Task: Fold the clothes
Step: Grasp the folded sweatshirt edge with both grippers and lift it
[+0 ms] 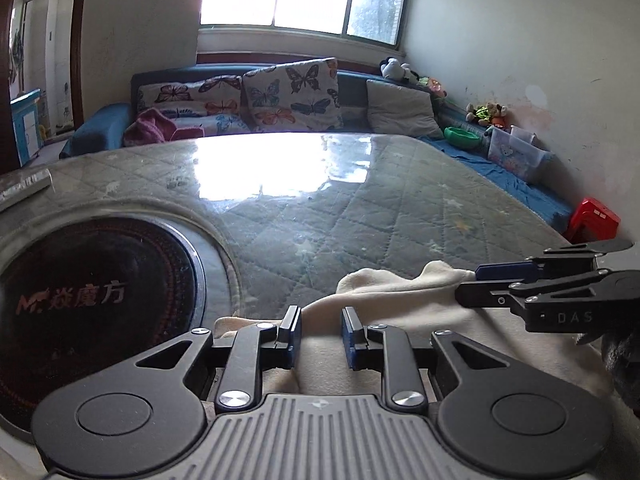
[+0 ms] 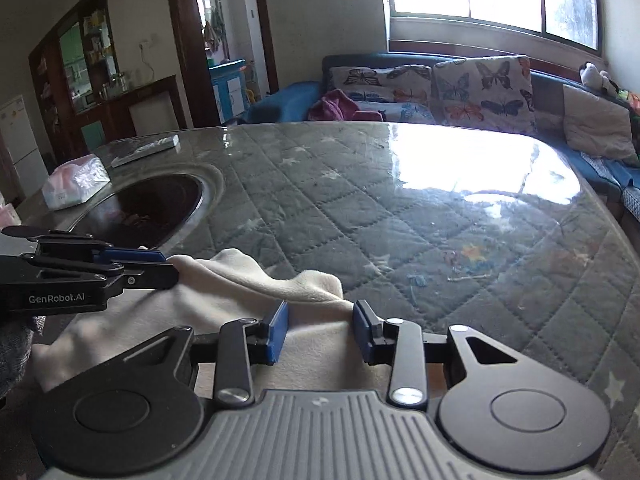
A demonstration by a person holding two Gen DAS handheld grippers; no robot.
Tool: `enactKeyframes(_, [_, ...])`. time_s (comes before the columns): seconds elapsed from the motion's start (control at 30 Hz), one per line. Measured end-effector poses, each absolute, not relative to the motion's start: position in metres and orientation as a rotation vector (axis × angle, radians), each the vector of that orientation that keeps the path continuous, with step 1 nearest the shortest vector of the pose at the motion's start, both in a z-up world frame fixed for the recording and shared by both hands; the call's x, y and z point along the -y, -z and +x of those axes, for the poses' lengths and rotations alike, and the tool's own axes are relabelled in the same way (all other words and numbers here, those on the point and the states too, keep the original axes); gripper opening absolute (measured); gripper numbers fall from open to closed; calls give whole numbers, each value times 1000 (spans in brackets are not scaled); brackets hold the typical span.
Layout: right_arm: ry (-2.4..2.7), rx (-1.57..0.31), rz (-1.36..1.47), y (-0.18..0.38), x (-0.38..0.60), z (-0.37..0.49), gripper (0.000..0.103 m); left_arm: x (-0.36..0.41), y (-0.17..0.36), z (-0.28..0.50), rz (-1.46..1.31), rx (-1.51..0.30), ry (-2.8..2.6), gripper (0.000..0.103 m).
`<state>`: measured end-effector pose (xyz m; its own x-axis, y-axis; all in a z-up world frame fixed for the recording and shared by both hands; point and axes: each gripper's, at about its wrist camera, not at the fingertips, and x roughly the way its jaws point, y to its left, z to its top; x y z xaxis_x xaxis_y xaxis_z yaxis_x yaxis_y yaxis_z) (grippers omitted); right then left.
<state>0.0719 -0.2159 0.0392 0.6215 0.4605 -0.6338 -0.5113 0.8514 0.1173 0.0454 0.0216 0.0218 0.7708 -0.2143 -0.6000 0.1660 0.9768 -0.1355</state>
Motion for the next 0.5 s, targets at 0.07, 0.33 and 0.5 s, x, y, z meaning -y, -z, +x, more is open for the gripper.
enactKeyframes(0.07, [-554,-699,-82,-42,217,70,35,-23,-23,46,-82,-658,208,24])
enactKeyframes(0.33, [-637,-614,-190,-72,201,25,36,-47,-44,22,-128,-624,167,28])
enactKeyframes(0.5, [-760,-596,-271,-77,176,-14,44,-73,-49,2,-190,-628,105,41])
